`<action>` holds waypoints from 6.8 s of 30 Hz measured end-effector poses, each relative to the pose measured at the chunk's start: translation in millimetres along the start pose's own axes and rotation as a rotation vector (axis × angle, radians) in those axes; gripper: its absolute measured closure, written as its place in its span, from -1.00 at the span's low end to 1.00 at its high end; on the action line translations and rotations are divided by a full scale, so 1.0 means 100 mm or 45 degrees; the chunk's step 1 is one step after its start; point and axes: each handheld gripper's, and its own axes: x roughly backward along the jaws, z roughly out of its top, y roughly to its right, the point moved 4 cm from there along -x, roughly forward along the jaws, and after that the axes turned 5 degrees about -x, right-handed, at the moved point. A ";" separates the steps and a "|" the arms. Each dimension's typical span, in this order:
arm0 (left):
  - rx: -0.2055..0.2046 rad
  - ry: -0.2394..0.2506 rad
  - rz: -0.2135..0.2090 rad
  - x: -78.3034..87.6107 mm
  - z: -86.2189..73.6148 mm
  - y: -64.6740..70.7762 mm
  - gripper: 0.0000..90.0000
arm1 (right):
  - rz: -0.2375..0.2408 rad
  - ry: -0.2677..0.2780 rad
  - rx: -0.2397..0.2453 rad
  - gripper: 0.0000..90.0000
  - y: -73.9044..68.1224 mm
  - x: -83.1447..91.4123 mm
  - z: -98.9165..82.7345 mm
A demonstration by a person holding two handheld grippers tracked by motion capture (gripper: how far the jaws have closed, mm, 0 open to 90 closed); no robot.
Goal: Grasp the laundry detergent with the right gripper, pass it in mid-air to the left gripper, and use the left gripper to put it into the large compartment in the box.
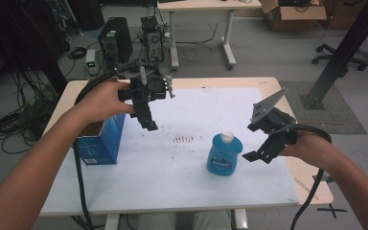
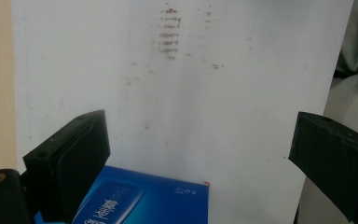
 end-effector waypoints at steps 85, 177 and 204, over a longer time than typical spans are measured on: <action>0.053 0.018 -0.034 -0.11 0.00 -0.09 -0.88 | 0.109 0.577 -0.047 -0.94 0.23 -0.84 -0.65; 0.067 0.014 -0.043 -0.16 -0.03 -0.10 -0.88 | 0.149 0.807 -0.055 -0.28 0.20 -1.22 -0.59; 0.062 0.030 -0.031 -0.14 -0.04 -0.08 -0.88 | 0.140 0.865 -0.026 -0.03 0.15 -1.11 -0.55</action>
